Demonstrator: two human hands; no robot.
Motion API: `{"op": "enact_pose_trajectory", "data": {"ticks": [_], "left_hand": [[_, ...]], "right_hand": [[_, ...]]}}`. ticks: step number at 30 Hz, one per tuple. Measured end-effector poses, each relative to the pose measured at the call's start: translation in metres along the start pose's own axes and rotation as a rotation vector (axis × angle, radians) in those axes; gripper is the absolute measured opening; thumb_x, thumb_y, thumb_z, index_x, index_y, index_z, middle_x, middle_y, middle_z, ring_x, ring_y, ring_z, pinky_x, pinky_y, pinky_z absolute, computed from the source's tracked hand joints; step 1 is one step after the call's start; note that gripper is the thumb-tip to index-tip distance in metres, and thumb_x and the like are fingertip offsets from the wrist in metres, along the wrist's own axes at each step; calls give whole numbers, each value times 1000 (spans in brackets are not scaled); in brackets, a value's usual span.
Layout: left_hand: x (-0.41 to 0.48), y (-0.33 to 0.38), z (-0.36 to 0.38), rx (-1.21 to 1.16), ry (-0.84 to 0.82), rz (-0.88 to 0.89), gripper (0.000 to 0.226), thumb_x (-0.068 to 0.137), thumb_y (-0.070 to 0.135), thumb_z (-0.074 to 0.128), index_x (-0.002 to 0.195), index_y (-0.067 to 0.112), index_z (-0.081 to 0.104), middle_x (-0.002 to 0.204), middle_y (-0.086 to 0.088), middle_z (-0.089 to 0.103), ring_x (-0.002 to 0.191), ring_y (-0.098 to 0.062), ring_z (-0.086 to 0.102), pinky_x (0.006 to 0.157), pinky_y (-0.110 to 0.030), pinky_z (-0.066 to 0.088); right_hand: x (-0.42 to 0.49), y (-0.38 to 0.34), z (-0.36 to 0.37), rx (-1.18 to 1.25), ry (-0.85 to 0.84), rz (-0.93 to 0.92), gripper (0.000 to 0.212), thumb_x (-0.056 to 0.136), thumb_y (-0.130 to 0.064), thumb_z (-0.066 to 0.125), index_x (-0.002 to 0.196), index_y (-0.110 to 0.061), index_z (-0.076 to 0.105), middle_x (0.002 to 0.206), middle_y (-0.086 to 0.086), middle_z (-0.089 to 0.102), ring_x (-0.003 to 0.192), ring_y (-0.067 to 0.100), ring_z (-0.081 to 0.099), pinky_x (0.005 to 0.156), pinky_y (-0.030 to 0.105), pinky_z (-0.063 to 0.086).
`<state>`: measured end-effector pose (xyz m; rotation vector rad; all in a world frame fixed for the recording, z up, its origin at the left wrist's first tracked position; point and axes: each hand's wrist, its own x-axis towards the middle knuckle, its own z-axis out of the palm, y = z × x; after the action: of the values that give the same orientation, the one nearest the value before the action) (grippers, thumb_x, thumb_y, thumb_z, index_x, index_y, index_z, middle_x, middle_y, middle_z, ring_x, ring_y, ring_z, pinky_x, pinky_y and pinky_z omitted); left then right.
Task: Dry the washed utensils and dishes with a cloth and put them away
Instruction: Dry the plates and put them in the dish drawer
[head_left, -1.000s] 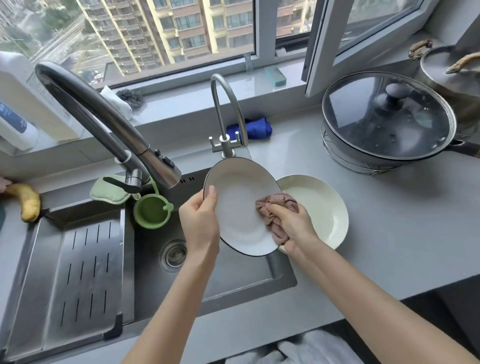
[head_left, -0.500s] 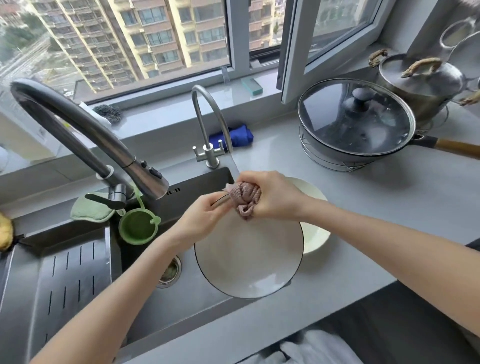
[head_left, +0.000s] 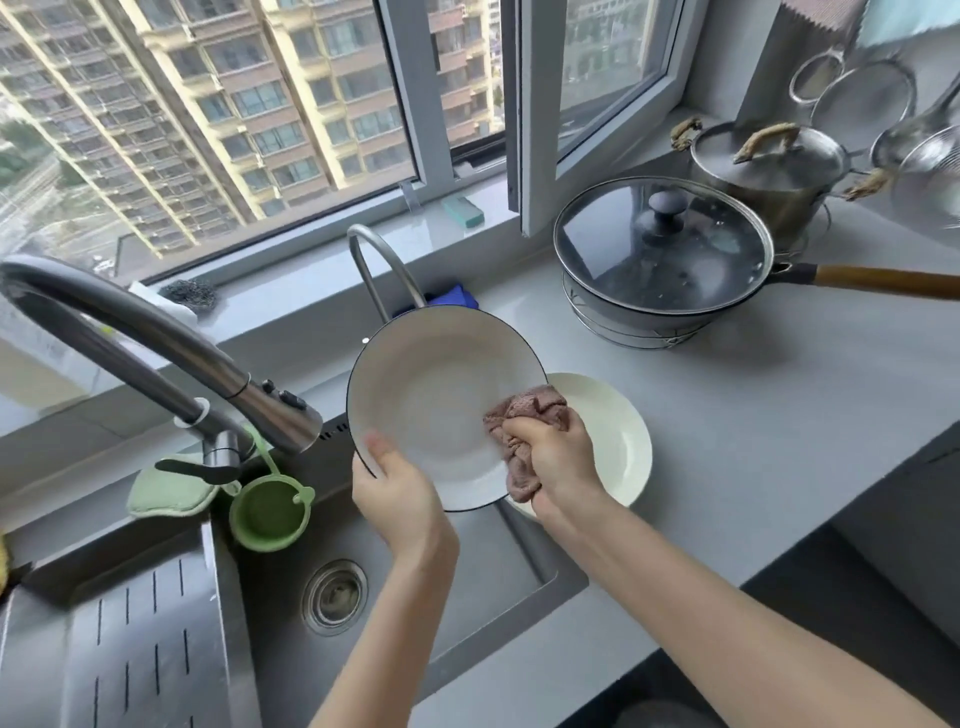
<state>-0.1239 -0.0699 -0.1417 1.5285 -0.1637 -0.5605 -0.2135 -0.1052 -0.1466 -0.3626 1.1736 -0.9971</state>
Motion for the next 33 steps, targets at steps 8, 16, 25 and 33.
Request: {"op": "enact_pose_trajectory", "data": {"ticks": [8,16,25,33], "left_hand": [[-1,41,-2,704,-992,322,11,94,21,56,89,26,64,75,5,61,69,-8,50,68,-27,39],[-142,5,44,589,-733,572,21,94,13,55,76,21,63,43,24,48,43,8,40,47,-8,31],[-228,-45,38,205,-146,-86,29,96,26,52,69,17,57,71,0,55,68,-17,48,60,-26,41],[-311,-67,19,301,-239,212,25,101,22,38,90,20,60,79,12,61,73,-6,53,66,-22,41]], "right_hand": [[-18,-83,-64,-1147,-283,-570,24,58,-16,71,75,-24,56,60,-9,56,51,18,48,45,25,41],[-23,-142,-147,-1177,-403,-796,36,55,-19,82,87,-23,64,72,-3,65,70,17,58,68,30,49],[-47,-97,-268,-646,-79,-371,40,68,-11,76,101,-23,55,89,1,68,75,21,62,63,31,50],[-89,-77,-302,-1446,96,-761,73,92,-47,42,152,-23,8,152,22,18,136,43,26,112,49,20]]}}
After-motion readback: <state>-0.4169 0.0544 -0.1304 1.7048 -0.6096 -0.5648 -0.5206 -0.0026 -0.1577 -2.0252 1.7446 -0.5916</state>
